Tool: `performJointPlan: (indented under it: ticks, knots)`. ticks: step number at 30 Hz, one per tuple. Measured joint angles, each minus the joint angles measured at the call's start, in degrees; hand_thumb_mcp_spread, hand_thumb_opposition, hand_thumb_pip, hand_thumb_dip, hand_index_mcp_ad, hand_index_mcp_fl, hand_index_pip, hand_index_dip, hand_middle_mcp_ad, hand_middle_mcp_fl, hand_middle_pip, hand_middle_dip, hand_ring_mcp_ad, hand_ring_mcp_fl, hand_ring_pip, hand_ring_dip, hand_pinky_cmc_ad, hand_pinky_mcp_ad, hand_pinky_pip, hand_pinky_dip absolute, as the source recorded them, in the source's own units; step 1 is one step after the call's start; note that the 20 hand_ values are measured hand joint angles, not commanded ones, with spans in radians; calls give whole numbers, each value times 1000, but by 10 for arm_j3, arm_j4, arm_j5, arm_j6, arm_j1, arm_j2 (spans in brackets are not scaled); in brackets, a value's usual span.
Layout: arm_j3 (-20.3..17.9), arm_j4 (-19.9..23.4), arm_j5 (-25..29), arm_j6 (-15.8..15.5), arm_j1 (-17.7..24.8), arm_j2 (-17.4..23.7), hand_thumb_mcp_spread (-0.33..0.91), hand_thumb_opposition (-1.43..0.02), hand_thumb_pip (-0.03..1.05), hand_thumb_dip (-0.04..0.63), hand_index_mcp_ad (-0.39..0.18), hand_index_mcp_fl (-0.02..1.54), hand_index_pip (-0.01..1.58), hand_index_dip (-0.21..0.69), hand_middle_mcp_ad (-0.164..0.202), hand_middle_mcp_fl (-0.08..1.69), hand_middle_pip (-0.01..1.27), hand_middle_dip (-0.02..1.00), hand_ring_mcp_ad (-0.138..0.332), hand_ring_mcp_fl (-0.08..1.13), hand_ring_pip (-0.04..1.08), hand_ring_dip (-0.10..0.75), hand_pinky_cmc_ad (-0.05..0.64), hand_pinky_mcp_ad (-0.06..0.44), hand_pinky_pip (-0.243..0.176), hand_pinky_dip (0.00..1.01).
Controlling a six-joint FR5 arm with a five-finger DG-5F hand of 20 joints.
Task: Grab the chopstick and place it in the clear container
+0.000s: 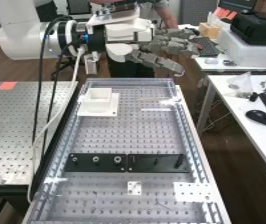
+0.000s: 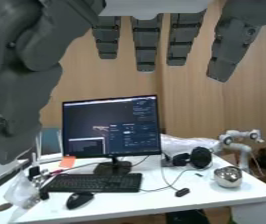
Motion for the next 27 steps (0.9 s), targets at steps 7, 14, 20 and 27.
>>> performJointPlan:
  ticks: [7,14,20,27]
  knots:
    - [2,-5,4,-4,1,0,159,-757,496,75,-113,35,68,96,80,70,134,152,131,16,103,147,443,360,-44,176]
    - [3,-10,5,-5,0,5,159,-757,496,73,-115,35,68,93,79,70,134,152,133,16,103,147,443,356,-44,176]
    - [2,-9,12,-2,1,6,162,-759,496,73,-117,35,72,96,82,73,134,152,133,16,103,147,443,356,-44,176]
    - [-3,-6,11,-2,0,8,161,-775,496,73,-119,35,68,93,84,73,134,152,136,16,103,147,443,356,-44,176]
